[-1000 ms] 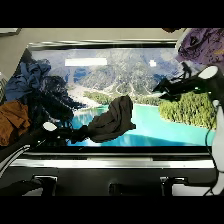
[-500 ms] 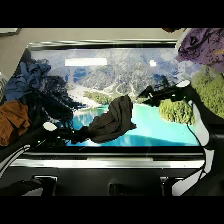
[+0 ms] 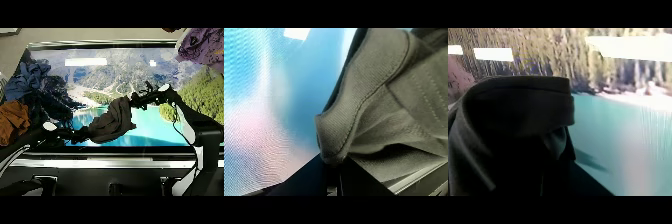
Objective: Fold the clothes and pants, and hang the long-sleeved shirts on hangers.
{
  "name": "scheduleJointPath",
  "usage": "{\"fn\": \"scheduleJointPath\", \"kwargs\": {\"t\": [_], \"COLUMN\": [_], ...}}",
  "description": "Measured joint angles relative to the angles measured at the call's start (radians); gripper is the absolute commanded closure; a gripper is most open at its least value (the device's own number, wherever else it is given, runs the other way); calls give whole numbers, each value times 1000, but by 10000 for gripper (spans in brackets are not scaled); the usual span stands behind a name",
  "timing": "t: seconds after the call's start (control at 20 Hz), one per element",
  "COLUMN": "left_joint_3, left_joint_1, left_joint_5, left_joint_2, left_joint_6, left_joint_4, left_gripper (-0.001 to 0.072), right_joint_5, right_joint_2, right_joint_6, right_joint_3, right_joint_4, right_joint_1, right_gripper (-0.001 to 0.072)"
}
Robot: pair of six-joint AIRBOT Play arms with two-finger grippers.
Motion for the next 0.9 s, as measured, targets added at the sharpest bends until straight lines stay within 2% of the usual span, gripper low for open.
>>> {"fn": "scheduleJointPath", "kwargs": {"t": [0.2,0.35,0.7,0.9], "left_joint_3": [80,229,717,913], "left_joint_1": [55,121,216,227], "left_joint_5": [-29,-57,-142,-203], "left_joint_2": [37,109,327,467], "left_joint_6": [-1,-35,-134,-241], "left_joint_4": [66,171,446,636], "left_gripper": [693,694,693,692], "right_joint_5": [-9,-12,-2,36], "right_joint_2": [97,240,691,958], "right_joint_6": [-12,-16,-18,-7], "right_joint_3": [47,136,327,349], "right_joint_4": [-50,-162,-502,-629], "right_joint_1": [-24,-53,-69,-70], "right_gripper": [683,682,681,681]}}
